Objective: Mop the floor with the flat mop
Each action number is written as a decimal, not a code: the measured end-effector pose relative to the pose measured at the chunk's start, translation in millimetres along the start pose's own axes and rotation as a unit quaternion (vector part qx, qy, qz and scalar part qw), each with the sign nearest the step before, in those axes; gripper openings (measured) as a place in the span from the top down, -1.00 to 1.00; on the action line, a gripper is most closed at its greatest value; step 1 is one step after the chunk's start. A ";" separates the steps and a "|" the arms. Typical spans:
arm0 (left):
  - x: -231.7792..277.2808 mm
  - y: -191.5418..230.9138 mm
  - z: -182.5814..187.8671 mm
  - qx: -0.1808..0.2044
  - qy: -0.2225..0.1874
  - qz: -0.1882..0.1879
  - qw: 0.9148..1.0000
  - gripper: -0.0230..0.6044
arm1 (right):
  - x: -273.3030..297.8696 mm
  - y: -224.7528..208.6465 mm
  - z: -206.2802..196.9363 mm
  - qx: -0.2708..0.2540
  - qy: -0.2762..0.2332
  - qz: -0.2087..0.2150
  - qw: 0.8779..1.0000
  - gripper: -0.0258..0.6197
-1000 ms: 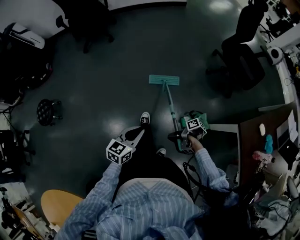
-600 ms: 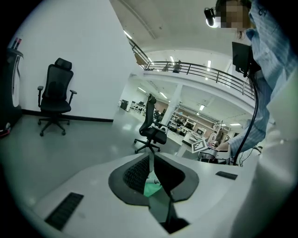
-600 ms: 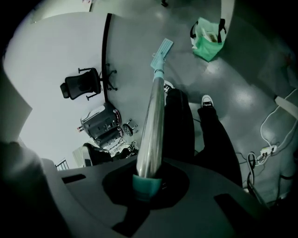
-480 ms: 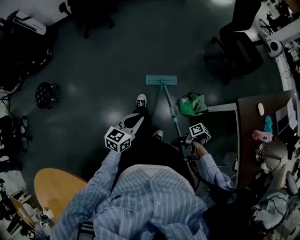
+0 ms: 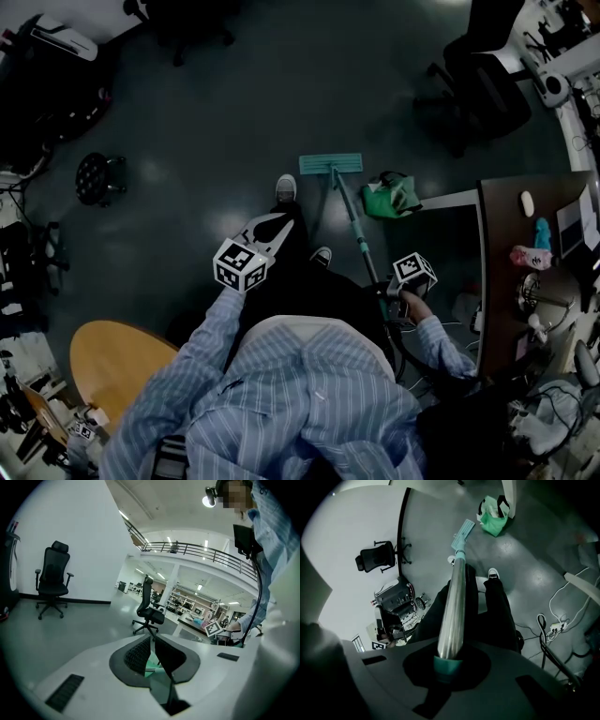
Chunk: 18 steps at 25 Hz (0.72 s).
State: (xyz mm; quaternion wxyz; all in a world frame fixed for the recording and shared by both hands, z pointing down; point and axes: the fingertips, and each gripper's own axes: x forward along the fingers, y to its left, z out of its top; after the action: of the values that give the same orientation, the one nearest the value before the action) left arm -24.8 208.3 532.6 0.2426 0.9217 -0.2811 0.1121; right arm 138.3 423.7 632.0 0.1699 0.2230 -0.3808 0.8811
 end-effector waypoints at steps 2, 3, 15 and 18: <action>-1.9 2.6 -0.6 -0.001 0.001 0.002 1.000 0.83 | 0.8 0.7 0.1 -0.003 0.001 0.000 1.000 0.89; -2.5 4.3 -0.8 -0.001 0.002 0.002 1.000 0.83 | 1.6 2.9 0.5 -0.005 0.002 0.000 1.000 0.89; 21.4 40.2 13.8 -0.012 0.018 -0.009 1.000 0.83 | 3.4 50.6 43.3 -0.014 0.003 0.001 1.000 0.89; 33.9 59.3 24.6 -0.014 0.024 -0.010 1.000 0.83 | 1.3 69.7 70.4 -0.015 0.001 -0.001 1.000 0.89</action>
State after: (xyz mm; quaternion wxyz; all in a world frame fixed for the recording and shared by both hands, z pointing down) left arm -29.3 137.0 545.9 0.2634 0.9180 -0.2678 0.1273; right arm 123.1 325.9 634.1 0.1745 0.2202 -0.3938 0.8752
